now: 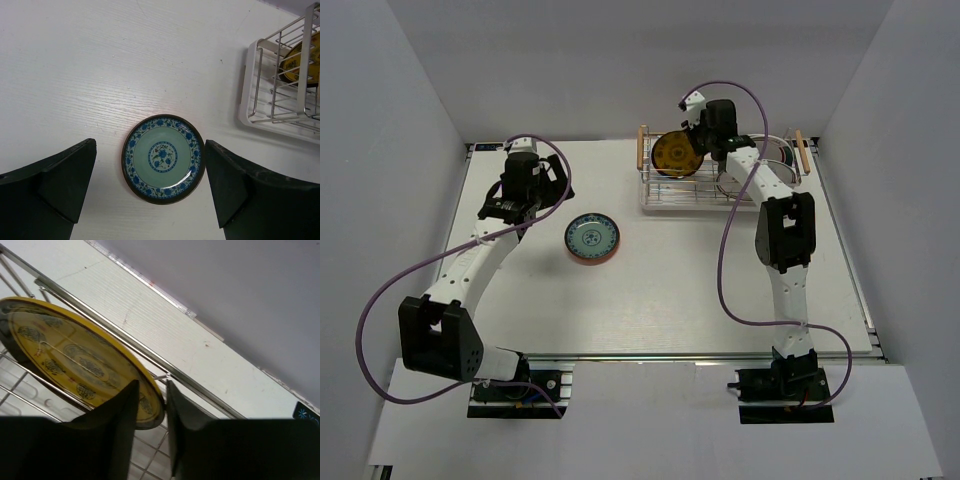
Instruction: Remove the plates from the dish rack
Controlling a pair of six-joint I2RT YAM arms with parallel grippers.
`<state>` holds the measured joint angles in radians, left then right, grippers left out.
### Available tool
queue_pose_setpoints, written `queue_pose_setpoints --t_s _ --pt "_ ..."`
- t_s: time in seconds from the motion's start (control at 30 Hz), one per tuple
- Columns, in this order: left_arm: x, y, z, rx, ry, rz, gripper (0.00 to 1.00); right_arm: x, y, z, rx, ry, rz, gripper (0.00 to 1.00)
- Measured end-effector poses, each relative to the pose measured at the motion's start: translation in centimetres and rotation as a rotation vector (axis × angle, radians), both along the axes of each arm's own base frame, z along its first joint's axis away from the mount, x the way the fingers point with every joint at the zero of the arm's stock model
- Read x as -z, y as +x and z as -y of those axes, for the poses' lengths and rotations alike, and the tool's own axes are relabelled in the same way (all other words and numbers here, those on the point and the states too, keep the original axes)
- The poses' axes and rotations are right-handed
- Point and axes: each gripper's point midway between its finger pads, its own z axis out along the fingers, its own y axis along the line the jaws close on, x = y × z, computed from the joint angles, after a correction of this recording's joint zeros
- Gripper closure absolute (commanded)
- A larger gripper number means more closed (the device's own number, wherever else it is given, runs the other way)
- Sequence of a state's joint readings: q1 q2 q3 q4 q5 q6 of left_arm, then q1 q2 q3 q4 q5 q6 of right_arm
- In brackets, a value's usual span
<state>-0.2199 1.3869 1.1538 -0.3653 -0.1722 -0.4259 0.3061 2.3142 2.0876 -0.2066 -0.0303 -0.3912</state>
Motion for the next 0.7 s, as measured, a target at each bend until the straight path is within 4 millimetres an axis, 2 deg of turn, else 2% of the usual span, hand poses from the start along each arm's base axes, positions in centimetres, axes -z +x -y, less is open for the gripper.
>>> queue_pose_setpoints --t_s 0.23,0.3,0.57,0.7 --pt "0.0 0.0 0.1 0.005 -0.003 0.0 0.02 -0.3 0.2 0.3 -0.019 0.0 0.006 0.89" --pt "0.0 0.0 0.2 0.009 -0.005 0.0 0.02 -0.3 0.2 0.3 -0.03 -0.008 0.01 1.0" --pt "-0.4 -0.2 1.0 0.047 -0.034 0.022 0.02 -0.9 -0.2 0.6 -0.064 -0.065 0.037 1.0" --pt "-0.9 -0.8 1.3 0.07 -0.05 0.036 0.02 -2.9 -0.8 0.6 -0.082 -0.092 0.074 1.0"
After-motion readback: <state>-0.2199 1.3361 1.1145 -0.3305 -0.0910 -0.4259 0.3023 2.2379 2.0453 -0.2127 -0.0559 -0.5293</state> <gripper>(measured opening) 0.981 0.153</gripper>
